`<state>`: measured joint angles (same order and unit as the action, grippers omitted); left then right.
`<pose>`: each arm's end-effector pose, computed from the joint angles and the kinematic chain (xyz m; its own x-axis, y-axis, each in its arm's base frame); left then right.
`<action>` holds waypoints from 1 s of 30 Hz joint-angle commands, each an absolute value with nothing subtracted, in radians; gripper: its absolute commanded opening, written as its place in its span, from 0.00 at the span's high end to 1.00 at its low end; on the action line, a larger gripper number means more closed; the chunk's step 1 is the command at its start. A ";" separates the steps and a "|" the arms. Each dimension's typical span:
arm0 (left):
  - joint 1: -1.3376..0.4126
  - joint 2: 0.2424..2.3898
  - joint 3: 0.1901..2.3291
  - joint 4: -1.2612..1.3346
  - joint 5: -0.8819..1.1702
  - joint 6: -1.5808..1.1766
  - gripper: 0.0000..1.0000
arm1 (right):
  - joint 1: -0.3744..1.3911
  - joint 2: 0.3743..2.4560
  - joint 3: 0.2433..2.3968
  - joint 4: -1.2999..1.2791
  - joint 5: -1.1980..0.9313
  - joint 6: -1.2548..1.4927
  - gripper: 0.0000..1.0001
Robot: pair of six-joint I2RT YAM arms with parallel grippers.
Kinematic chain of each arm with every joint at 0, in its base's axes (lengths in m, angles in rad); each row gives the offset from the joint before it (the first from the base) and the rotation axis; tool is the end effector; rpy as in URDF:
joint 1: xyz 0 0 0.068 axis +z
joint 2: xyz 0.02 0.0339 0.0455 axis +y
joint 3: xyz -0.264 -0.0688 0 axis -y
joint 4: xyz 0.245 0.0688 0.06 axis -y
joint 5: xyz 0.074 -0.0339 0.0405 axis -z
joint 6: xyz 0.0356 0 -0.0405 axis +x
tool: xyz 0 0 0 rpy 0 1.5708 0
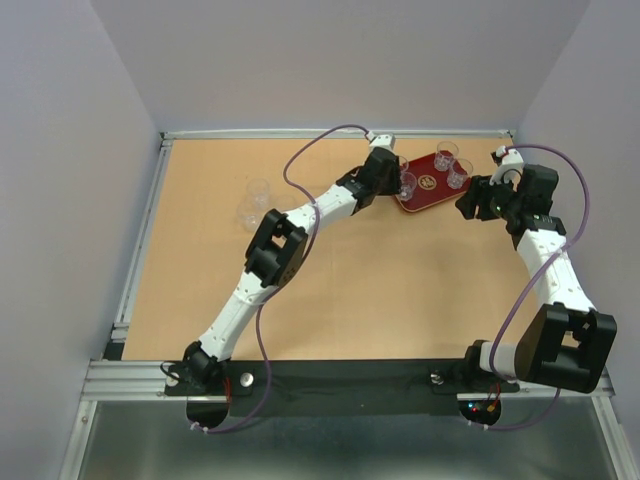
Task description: Place the glasses into the tray
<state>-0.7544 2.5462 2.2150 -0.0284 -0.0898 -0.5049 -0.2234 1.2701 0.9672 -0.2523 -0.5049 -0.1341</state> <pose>0.4337 -0.4033 0.2001 -0.5248 -0.1679 -0.8345 0.4194 0.8021 -0.4252 0.2797 -0.0459 0.2944 -0.4817 -0.0106 -0.8763 -0.2738 0.9517 0.1391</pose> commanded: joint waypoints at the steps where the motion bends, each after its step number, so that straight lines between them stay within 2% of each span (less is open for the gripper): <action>1: -0.770 2.514 2.290 0.020 -0.107 -0.505 0.50 | -0.230 1.241 0.960 -0.198 -0.505 -0.132 0.39; 11: -0.781 2.433 2.287 0.040 -0.058 -0.474 0.37 | -0.230 1.230 0.950 -0.199 -0.548 -0.152 0.39; 21: -0.782 2.221 2.128 0.103 -0.035 -0.388 0.27 | -0.230 1.233 0.942 -0.199 -0.586 -0.170 0.39; 24: -0.781 2.082 1.972 0.124 -0.048 -0.333 0.21 | -0.229 1.235 0.934 -0.201 -0.639 -0.179 0.38; 26: -0.779 2.011 1.890 0.144 -0.086 -0.299 0.17 | -0.230 1.235 0.930 -0.201 -0.664 -0.184 0.31; 28: -0.775 1.906 1.766 0.153 -0.135 -0.258 0.11 | -0.230 1.238 0.928 -0.201 -0.704 -0.184 0.30; 29: -0.769 1.834 1.691 0.153 -0.161 -0.238 0.08 | -0.230 1.239 0.924 -0.201 -0.731 -0.187 0.27; 30: -0.769 1.798 1.690 0.153 -0.161 -0.238 0.06 | -0.230 1.241 0.923 -0.201 -0.732 -0.187 0.27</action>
<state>-0.7769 1.9835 1.8256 0.1059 -0.0822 -0.3325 -0.2234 1.2606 0.9352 -0.2447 -0.6415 -0.1669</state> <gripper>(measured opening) 0.894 0.708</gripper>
